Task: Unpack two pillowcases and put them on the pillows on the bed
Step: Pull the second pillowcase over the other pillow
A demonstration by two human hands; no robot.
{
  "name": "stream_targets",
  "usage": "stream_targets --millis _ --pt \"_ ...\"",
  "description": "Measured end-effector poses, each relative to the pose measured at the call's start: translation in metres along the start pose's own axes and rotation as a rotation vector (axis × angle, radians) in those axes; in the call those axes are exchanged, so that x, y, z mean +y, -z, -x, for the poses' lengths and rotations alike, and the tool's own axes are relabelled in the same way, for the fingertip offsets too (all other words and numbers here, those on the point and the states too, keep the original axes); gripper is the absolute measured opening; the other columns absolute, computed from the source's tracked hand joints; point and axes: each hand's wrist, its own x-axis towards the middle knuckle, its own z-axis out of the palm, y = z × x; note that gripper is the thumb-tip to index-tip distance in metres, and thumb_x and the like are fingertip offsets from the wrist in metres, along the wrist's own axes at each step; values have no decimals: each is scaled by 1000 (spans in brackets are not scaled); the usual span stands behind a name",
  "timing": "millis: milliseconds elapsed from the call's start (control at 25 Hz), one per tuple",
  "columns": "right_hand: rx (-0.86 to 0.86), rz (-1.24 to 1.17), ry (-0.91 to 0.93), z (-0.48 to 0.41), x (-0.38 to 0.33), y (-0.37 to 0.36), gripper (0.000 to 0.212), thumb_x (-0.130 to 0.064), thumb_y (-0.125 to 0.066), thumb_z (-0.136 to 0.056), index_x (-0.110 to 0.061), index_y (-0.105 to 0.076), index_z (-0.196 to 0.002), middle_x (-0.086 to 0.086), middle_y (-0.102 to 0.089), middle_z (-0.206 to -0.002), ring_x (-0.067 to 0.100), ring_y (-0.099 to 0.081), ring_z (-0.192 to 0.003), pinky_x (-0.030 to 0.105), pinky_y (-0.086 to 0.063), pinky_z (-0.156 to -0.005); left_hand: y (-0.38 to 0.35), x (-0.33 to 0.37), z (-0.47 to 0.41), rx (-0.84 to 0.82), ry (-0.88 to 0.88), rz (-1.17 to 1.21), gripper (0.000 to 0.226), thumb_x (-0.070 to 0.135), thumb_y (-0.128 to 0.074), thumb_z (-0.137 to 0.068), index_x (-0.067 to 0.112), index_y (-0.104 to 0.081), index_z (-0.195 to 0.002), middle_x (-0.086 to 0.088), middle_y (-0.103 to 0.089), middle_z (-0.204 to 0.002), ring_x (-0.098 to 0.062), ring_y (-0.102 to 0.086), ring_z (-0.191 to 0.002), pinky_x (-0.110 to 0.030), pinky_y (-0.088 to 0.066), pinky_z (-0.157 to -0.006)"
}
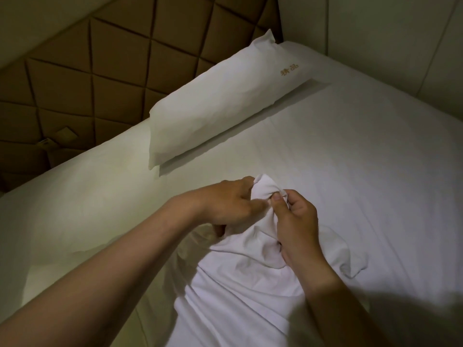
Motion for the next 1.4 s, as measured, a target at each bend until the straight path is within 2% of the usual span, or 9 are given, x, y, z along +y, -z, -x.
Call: stream_targets --millis 120,280,520,640,800,1040,1160,1280,1400 --pt "-5 -11 -2 -1 -1 1 21 -31 -57 -96 -23 -65 -79 -9 -69 -77 17 -66 -79 36 -57 -72 10 -5 -14 -78 -9 104 34 53 -60 -85 31 -58 -111 8 -68 -105 -15 -68 -90 -40 -60 -78" --pt "-12 -28 -8 -2 -4 3 15 -32 -58 -96 -27 -66 -83 -14 -68 -79 8 -64 -80 27 -53 -69 10 -5 -23 94 -169 9 14 41 -63 -88 28 -65 -91 8 -66 -86 -12 -64 -79 -34 -56 -74" --pt "130 307 228 1 -16 10 22 -46 -56 -92 -30 -50 -106 -9 -56 -105 11 -56 -92 31 -51 -81 9 -30 -17 531 158 721 17 32 -67 -88 19 -70 -99 0 -74 -92 -21 -71 -87 -37 -58 -79" --pt "-60 760 106 -8 -11 17 50 -68 -32 -90 -26 -52 -108 -1 -60 -109 21 -57 -96 44 -49 -91 33 -41 -10 657 229 844 24 34 -68 -89 18 -68 -106 -2 -73 -98 -24 -69 -91 -34 -54 -76" --pt "-436 753 -69 -3 -14 16 76 -80 -17 -85 -27 -46 -131 3 -62 -122 26 -60 -108 43 -47 -97 47 -50 -5 738 250 873 29 35 -69 -87 16 -66 -109 -3 -72 -101 -23 -68 -92 -35 -55 -79" --pt "-454 873 31 1 -19 20 64 -72 -14 -90 -24 -54 -78 -3 -64 -79 18 -62 -75 38 -53 -78 49 -30 -14 866 192 754 12 23 -61 -92 13 -68 -90 -6 -71 -91 -22 -68 -85 -34 -57 -75" --pt "-613 910 -70 -2 -26 36 65 -68 -17 -94 -21 -62 -86 -2 -68 -87 16 -64 -80 38 -53 -84 47 -22 -19 875 166 596 12 25 -62 -89 15 -69 -89 -4 -70 -88 -21 -68 -83 -37 -58 -78" --pt "-623 1042 -94 -6 -29 56 58 -65 -25 -96 -26 -57 -123 -2 -63 -126 17 -61 -107 33 -47 -95 27 -14 -17 713 98 515 12 24 -63 -89 23 -66 -78 7 -69 -80 -8 -66 -75 -28 -54 -70" --pt "-413 598 33 -4 -45 51 56 -70 -44 -86 -40 -43 -134 -13 -53 -130 11 -55 -115 28 -45 -92 9 -10 -16 574 79 567 12 27 -67 -85 17 -67 -77 8 -68 -73 -9 -64 -67 -29 -50 -65"
